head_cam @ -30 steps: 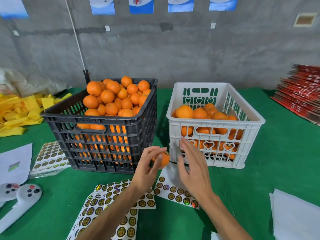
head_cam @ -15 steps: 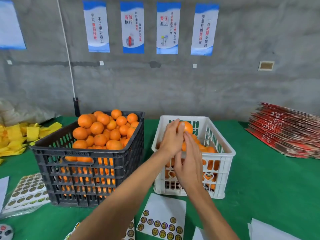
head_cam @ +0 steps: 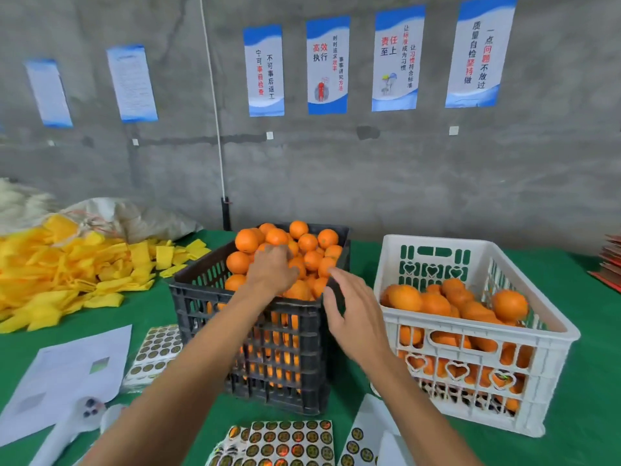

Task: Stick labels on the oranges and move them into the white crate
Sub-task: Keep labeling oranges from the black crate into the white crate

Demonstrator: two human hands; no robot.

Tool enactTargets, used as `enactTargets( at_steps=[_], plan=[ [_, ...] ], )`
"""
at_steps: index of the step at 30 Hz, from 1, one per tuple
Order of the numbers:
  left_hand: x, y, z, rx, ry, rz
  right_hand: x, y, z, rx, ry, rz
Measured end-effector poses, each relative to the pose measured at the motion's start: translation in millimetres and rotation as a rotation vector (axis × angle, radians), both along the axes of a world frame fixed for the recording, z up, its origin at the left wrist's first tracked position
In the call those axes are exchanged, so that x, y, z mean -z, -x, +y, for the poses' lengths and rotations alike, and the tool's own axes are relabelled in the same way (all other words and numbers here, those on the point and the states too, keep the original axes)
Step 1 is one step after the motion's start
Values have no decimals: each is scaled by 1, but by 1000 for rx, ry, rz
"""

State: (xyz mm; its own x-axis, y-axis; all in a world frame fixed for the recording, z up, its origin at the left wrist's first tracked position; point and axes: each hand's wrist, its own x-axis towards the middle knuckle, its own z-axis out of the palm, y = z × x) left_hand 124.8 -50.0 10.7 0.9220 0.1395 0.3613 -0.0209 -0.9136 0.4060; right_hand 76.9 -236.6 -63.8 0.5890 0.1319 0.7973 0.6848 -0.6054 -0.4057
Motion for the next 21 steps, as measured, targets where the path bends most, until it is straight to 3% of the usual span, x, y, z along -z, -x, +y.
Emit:
enactTargets(
  at_steps=[3, 7, 10, 13, 21],
  plan=[
    [-4, -20, 48, -166, -59, 267, 11, 0, 20, -132, 47, -6],
    [9, -55, 85, -207, -157, 459, 25, -9, 33, -143, 68, -87],
    [23, -80, 96, -315, -94, 389, 30, -16, 36, -112, 42, -149],
    [23, -104, 101, -283, -58, 237, 34, -22, 40, -107, 11, -185],
    [25, -134, 122, -190, -200, 134, 28, -36, 49, -98, -115, -184]
  ],
)
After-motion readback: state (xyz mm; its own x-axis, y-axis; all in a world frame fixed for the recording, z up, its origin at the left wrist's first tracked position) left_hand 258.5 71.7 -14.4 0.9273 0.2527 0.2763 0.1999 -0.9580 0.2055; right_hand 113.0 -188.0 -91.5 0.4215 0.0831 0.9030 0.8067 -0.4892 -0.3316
